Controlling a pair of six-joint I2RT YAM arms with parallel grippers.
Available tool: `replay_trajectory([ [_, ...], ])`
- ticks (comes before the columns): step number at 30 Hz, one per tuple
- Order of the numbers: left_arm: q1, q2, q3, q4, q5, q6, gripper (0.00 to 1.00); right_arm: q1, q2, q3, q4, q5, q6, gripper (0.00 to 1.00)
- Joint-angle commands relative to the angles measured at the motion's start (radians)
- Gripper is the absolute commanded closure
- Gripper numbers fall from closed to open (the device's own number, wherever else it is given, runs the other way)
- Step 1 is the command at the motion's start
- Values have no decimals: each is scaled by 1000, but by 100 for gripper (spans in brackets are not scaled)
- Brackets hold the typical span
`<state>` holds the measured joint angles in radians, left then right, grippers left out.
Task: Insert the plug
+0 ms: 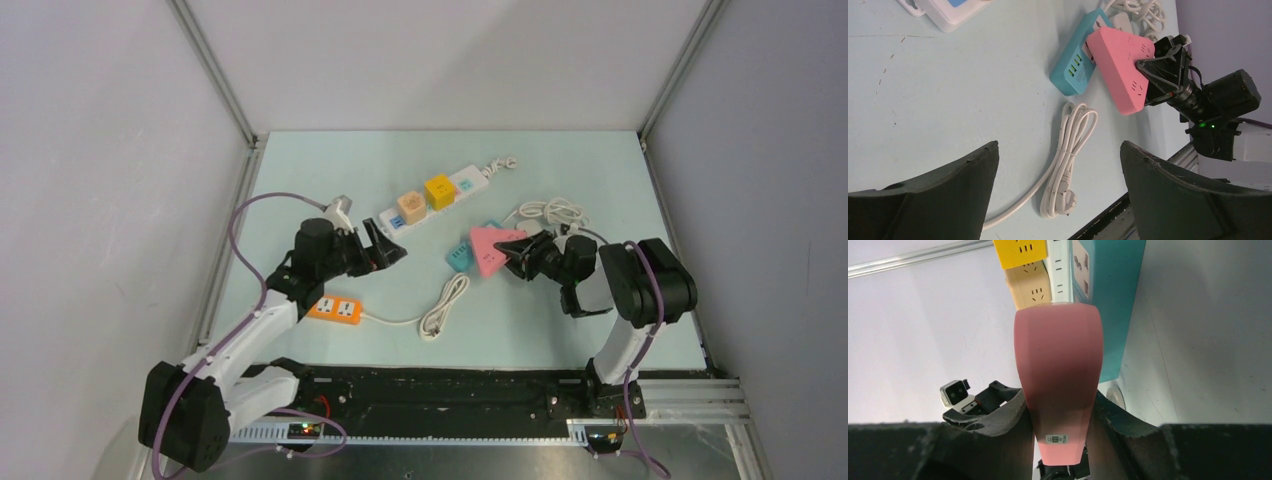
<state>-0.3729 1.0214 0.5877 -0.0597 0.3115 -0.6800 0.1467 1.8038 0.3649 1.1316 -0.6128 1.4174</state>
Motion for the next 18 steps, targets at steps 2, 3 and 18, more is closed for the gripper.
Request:
replay_trajectory([
  [2,-12,12,35,42,-24,27,6,-53,-15,-11,-295,-10,-157,98],
  [3,-13,15,35,46,-25,27,6,-64,-14,-9,-300,-19,-171,98],
  [18,-147,243,230,162,-37,40,18,-7,110,11,-335,41,-204,93],
])
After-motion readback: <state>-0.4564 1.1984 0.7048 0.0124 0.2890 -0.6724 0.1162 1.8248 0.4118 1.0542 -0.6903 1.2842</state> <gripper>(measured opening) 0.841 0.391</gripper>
